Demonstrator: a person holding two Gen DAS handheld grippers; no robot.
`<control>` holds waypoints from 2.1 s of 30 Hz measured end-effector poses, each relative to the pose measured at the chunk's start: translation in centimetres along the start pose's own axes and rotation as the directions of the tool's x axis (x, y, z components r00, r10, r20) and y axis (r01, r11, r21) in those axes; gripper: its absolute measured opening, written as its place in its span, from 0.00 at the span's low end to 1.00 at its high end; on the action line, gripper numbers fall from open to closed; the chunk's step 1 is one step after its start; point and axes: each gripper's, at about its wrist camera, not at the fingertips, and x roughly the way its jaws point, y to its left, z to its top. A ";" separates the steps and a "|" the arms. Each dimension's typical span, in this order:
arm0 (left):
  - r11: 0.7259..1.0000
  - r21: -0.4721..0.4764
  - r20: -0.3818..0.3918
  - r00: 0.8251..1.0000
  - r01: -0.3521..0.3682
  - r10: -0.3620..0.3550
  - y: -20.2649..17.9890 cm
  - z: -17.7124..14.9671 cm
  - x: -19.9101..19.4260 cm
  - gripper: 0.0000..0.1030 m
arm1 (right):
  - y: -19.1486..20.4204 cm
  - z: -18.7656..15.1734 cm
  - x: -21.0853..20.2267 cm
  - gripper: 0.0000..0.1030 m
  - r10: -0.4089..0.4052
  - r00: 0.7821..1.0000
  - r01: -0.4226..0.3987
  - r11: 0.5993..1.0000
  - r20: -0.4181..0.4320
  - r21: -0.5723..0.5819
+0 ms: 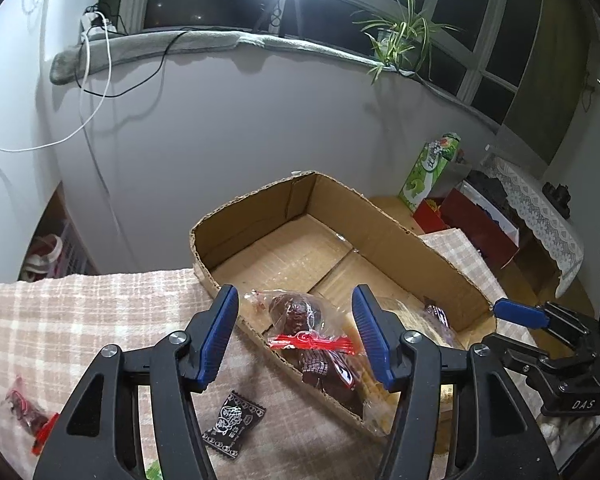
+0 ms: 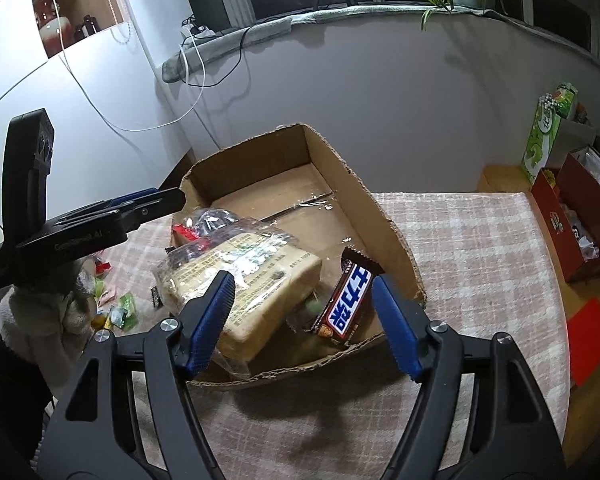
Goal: Organize snacks
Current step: 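Carry the cookie bag and chocolate bar into the box and open both tools, then move both tools back from the box to the candy pile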
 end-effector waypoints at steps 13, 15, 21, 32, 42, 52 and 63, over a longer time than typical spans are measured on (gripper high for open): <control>1.000 -0.020 0.028 1.000 0.003 -0.002 0.6 -0.4 -2.9 0.57 | 2.3 -0.7 -2.3 0.72 0.021 1.000 -0.021 0.999 0.022 -0.027; 1.000 -0.022 0.039 0.999 0.005 -0.004 0.8 -0.5 -3.8 0.57 | 2.8 -0.8 -2.7 0.72 0.030 0.999 -0.029 0.999 0.025 -0.035; 0.999 -0.043 0.075 0.997 0.001 0.002 1.9 -1.3 -7.0 0.57 | 5.0 -1.4 -3.5 0.72 0.063 0.998 -0.061 0.995 0.024 -0.075; 0.995 -0.096 0.122 0.991 -0.034 0.046 5.4 -3.7 -12.2 0.57 | 10.4 -2.7 -3.4 0.72 0.114 0.993 -0.115 0.979 -0.017 -0.169; 0.983 -0.172 0.123 0.988 -0.072 0.094 9.7 -6.8 -15.1 0.57 | 15.2 -4.3 -1.7 0.72 0.165 0.983 -0.180 0.953 -0.077 -0.244; 0.983 -0.175 0.042 0.997 -0.050 0.058 10.4 -11.9 -14.5 0.57 | 19.3 -7.0 1.8 0.59 0.215 0.959 -0.265 0.915 -0.187 -0.305; 0.990 -0.141 -0.050 0.999 -0.025 0.018 9.5 -14.4 -11.0 0.43 | 22.0 -9.0 5.6 0.45 0.216 0.936 -0.308 0.882 -0.277 -0.355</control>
